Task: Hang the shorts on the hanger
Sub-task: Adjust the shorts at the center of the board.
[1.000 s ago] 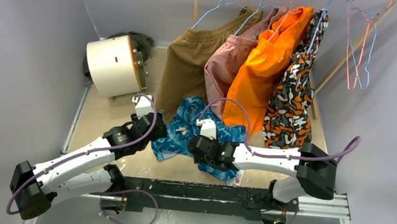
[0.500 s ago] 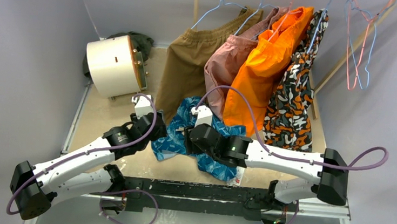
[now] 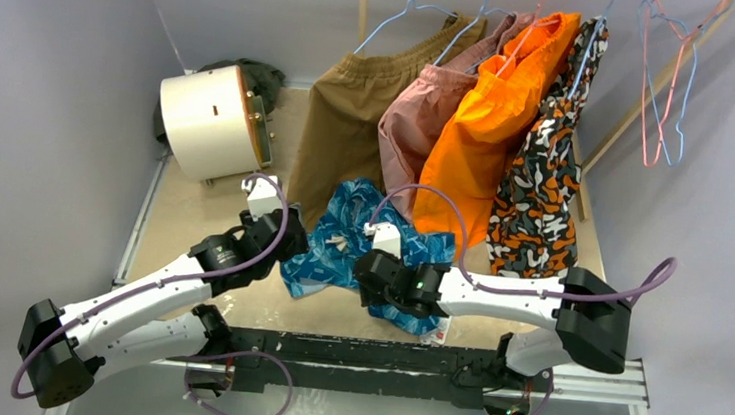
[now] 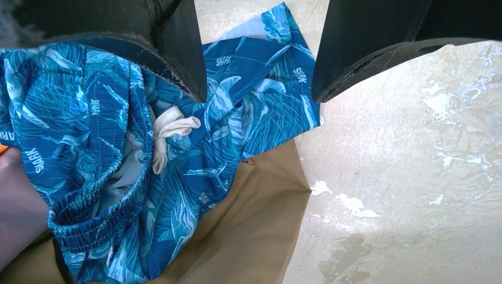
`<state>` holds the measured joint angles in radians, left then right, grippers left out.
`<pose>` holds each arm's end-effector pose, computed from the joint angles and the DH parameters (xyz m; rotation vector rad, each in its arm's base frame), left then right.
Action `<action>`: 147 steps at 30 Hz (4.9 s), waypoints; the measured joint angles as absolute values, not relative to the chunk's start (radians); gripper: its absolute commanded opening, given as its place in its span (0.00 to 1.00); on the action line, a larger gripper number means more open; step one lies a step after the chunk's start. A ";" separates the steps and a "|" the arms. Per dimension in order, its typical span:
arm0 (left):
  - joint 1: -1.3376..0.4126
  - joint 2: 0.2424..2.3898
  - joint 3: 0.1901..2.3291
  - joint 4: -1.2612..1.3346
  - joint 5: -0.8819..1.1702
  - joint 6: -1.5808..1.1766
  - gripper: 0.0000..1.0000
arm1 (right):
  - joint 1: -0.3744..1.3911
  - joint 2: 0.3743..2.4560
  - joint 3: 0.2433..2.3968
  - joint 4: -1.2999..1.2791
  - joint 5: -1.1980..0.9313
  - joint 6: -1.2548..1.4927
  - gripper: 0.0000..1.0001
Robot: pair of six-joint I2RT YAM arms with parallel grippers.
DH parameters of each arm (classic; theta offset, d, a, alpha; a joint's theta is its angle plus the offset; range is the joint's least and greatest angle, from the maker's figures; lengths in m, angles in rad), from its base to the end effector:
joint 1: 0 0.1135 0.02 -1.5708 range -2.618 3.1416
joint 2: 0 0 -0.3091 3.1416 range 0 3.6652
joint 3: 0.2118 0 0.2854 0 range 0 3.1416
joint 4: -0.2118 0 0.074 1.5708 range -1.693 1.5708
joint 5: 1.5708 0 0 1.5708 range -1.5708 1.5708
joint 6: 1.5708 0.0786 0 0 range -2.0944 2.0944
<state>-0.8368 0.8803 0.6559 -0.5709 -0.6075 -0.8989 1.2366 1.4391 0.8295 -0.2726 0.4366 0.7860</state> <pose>0.1710 -0.1225 0.2493 -0.3481 2.1799 -0.2386 0.1412 0.3054 0.1972 -0.3476 2.3652 0.4436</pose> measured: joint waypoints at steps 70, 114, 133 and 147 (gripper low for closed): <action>-0.781 1.252 0.839 -0.143 -0.300 -0.106 0.70 | 1.217 0.947 0.702 -0.305 0.427 0.709 0.00; -0.733 0.699 1.019 -0.476 -0.268 -0.319 0.00 | 1.114 1.209 1.262 -0.218 0.342 0.368 0.00; -0.733 0.965 0.712 -0.472 -0.288 -0.775 0.00 | 0.937 1.191 0.914 -0.286 0.284 0.504 0.50; -0.733 1.001 0.704 -0.371 -0.307 -0.880 0.00 | 0.986 1.016 0.881 -0.334 0.089 0.609 0.91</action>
